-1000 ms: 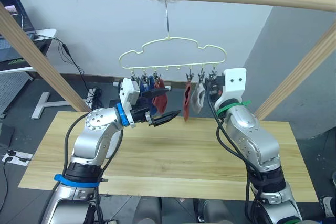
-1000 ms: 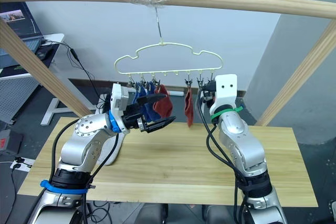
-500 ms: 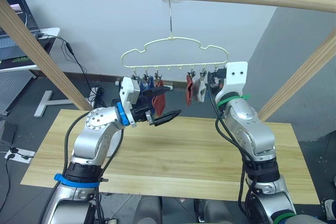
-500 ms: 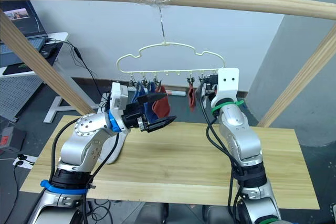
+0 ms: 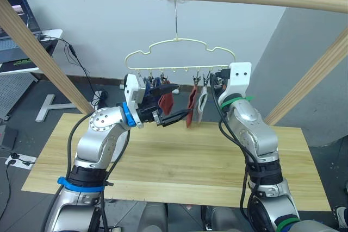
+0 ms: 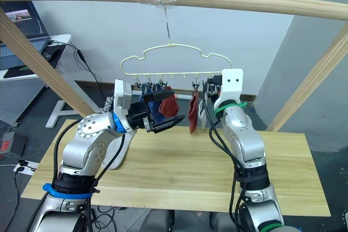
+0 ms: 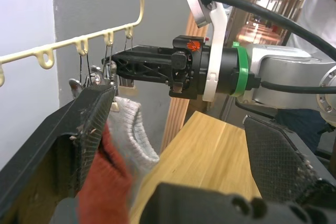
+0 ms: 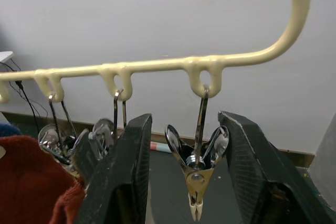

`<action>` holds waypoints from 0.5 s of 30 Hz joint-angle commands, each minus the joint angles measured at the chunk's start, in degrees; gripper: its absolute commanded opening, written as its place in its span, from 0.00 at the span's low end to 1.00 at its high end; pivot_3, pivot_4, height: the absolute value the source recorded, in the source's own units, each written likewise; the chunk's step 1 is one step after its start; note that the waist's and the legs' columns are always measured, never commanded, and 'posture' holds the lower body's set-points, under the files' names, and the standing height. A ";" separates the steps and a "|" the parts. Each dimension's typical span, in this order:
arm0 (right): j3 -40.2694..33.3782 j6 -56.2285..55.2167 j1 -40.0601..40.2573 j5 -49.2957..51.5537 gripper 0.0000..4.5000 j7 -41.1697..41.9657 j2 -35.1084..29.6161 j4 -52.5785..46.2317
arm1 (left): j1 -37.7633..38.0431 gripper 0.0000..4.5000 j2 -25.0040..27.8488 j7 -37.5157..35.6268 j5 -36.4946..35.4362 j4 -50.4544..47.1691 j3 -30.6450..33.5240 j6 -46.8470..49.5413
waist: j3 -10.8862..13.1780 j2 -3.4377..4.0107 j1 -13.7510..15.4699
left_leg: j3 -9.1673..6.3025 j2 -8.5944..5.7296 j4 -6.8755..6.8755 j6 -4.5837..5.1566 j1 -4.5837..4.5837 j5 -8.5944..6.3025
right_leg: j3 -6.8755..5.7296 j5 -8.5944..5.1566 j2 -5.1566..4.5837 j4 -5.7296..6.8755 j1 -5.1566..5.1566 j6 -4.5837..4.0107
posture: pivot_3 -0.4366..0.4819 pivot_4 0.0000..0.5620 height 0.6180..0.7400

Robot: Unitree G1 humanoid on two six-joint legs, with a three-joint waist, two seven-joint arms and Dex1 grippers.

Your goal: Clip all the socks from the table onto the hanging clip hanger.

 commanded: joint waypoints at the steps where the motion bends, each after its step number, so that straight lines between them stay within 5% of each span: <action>1: -0.68 -1.63 -1.45 -0.71 0.46 0.54 0.27 -0.96 | -0.67 1.00 -0.33 0.51 -1.13 -2.98 0.85 0.10 | 0.00 0.00 0.00 | 0.00 0.00 0.00 0.00 0.00 0.00 | 0.00 0.00 0.00 0.00 0.00 0.00 | 0.73 0.34 1.00; 5: -1.10 -1.93 -1.73 -0.78 0.46 1.05 0.30 -0.47 | -0.92 1.00 -0.48 0.75 -1.52 -3.38 0.85 0.48 | 0.00 0.00 0.01 | 0.00 0.00 -0.01 0.00 0.00 0.00 | 0.00 0.00 0.00 0.00 0.00 0.00 | 0.73 0.34 1.00; 13: -1.99 -1.62 -1.19 -0.77 0.00 1.65 0.19 -0.59 | -0.94 1.00 -0.96 1.02 -1.41 -3.50 0.76 0.97 | 0.00 0.00 0.01 | 0.00 0.00 0.00 0.00 0.01 0.00 | 0.00 0.00 0.00 0.03 0.00 0.00 | 0.72 0.35 1.00; 15: -2.17 -1.27 -0.67 -0.74 0.00 2.15 -0.51 -1.30 | -0.36 1.00 -1.08 1.83 -1.05 -3.36 0.66 1.55 | 0.00 0.00 0.00 | 0.00 0.00 0.00 0.00 0.01 0.00 | 0.00 0.00 0.00 0.03 0.00 0.00 | 0.72 0.35 1.00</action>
